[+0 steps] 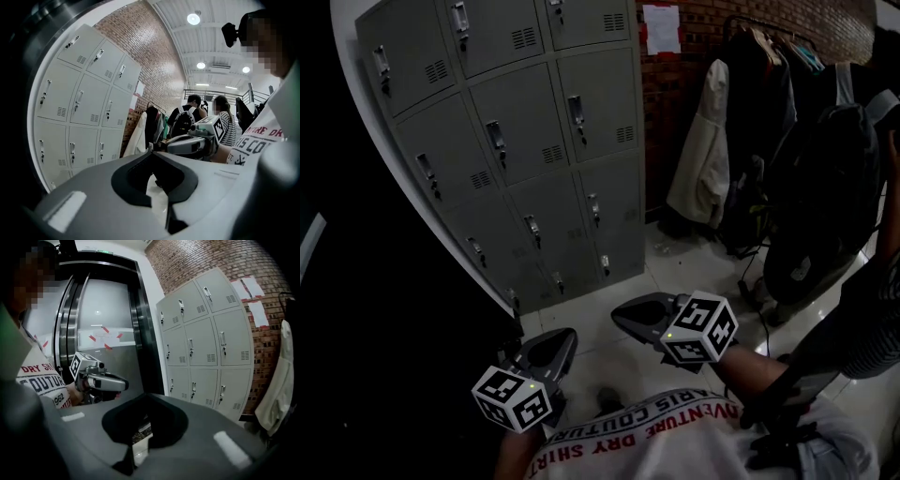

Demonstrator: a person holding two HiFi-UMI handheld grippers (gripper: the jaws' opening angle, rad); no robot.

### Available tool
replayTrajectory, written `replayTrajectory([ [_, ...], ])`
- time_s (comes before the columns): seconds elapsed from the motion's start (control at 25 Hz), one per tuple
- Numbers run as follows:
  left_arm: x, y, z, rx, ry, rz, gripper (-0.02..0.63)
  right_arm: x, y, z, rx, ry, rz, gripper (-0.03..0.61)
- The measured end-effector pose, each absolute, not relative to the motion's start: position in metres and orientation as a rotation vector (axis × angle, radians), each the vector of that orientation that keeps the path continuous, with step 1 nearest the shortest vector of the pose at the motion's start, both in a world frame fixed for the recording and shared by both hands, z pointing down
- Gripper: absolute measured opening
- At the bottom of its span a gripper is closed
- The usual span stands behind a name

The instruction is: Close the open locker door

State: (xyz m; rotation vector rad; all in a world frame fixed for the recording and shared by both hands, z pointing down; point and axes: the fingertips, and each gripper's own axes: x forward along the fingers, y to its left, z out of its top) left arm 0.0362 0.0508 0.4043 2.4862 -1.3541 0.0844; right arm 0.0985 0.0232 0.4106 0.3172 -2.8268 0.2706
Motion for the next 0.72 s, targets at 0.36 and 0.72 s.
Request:
replayTrajectory([
  [0.36, 0.028, 0.064, 0.396, 2.504, -1.385, 0.079, 0.003, 0.083, 0.038, 0.406, 0.268, -2.847, 0.262, -0.003],
  [0.72, 0.012, 0.062, 0.410, 2.478, -1.365, 0.110, 0.003, 0.065, 0.035, 0.411, 0.254, -2.844, 0.294, -0.003],
])
